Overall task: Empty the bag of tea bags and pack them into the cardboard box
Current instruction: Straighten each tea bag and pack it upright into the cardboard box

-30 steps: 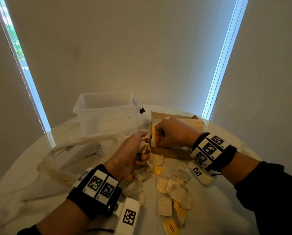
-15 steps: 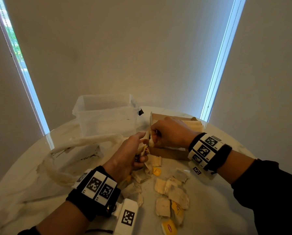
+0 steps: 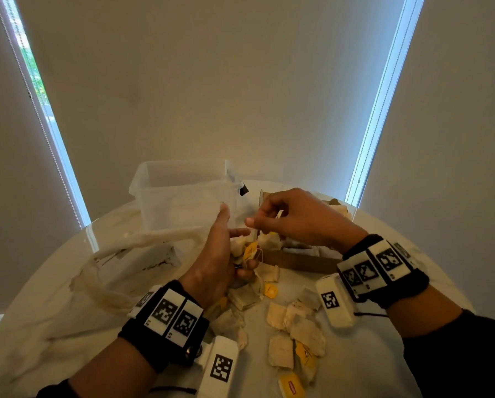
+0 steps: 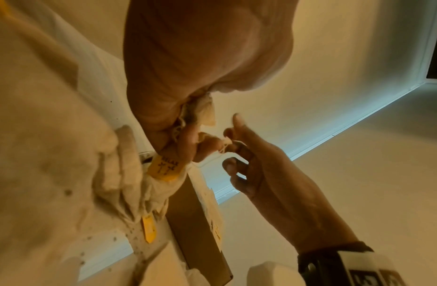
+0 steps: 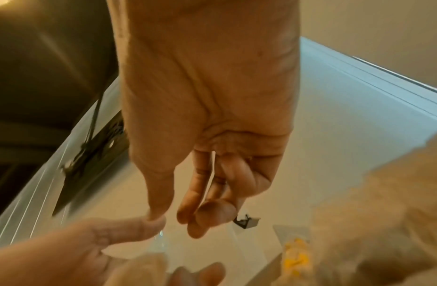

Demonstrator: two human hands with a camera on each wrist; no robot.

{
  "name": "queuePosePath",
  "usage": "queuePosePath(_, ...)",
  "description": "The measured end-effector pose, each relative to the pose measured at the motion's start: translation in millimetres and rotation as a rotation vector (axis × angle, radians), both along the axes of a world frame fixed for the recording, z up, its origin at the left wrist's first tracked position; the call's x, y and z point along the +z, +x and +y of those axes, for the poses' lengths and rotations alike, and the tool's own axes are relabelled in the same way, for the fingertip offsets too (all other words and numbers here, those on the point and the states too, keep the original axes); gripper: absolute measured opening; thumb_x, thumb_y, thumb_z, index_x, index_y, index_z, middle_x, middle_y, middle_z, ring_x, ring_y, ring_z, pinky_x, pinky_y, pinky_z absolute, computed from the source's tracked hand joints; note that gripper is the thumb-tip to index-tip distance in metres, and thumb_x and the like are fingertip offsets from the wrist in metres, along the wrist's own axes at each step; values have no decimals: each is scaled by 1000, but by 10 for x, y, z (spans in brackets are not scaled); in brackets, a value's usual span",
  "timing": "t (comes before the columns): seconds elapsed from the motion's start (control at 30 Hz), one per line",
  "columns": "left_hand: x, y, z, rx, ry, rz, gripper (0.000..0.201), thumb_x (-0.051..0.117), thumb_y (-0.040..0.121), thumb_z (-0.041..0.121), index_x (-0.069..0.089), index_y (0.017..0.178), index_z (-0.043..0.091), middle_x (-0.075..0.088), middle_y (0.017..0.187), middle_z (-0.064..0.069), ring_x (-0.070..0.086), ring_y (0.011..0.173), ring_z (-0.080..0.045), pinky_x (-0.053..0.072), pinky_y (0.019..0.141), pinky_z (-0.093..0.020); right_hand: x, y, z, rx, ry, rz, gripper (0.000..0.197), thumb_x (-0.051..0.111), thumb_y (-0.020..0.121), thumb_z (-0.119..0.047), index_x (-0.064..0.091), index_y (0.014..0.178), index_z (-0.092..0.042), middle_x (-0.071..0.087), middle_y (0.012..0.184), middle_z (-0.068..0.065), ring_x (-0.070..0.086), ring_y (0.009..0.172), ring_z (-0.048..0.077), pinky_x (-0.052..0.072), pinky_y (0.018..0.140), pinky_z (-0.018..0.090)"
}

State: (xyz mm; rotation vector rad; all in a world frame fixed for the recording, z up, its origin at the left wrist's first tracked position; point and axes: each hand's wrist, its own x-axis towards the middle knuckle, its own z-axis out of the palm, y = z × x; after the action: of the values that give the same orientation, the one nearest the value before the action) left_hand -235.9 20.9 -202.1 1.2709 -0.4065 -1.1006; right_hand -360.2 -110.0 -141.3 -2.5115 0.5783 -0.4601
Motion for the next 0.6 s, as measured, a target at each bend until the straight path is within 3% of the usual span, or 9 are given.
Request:
queuePosePath(0.1, 19, -17, -12, -27, -61, 9, 97, 25, 95, 89, 71, 120, 7, 63, 72, -12, 52, 54, -22, 32, 47, -23, -110, -53, 142, -1, 109, -10, 48, 73, 77, -80, 78, 95, -36, 77, 94, -16, 72, 77, 0, 61, 77, 32)
queuePosePath(0.2, 35, -39, -12, -27, -61, -12, 99, 24, 93, 90, 66, 130, 9, 64, 74, -13, 54, 54, -24, 34, 48, -23, -207, -79, 194, 15, 148, -14, 30, 79, 85, -64, 79, 103, -40, 76, 99, -18, 73, 84, 1, 62, 80, 33)
queuePosePath(0.3, 48, -57, 4, -34, -52, -38, 96, 23, 95, 88, 64, 124, 7, 63, 75, -14, 53, 56, -24, 35, 49, -24, -203, -107, 212, 100, 150, -22, 21, 81, 88, -54, 79, 105, -42, 76, 102, -20, 73, 89, 5, 63, 82, 32)
queuePosePath(0.43, 53, -55, 3, -37, -55, -62, 92, 23, 97, 85, 66, 119, 7, 64, 75, -16, 54, 55, -23, 35, 50, -25, -223, -145, 177, 42, 267, -225, 10, 80, 93, -42, 80, 100, -34, 78, 97, -15, 73, 86, 7, 62, 80, 32)
queuePosePath(0.53, 31, -38, 2, -33, -55, -69, 93, 25, 98, 85, 63, 129, 6, 65, 76, -14, 55, 56, -22, 34, 52, -27, -253, -184, 128, -8, 348, -330, 15, 78, 94, -43, 78, 106, -34, 78, 101, -13, 73, 87, 7, 59, 79, 30)
queuePosePath(0.6, 17, -30, 1, -40, -58, -62, 98, 24, 97, 86, 64, 131, 3, 63, 76, -15, 53, 57, -22, 33, 53, -28, -259, -186, 154, 58, 326, -226, 23, 80, 90, -49, 77, 110, -38, 75, 108, -16, 71, 96, 4, 57, 79, 24)
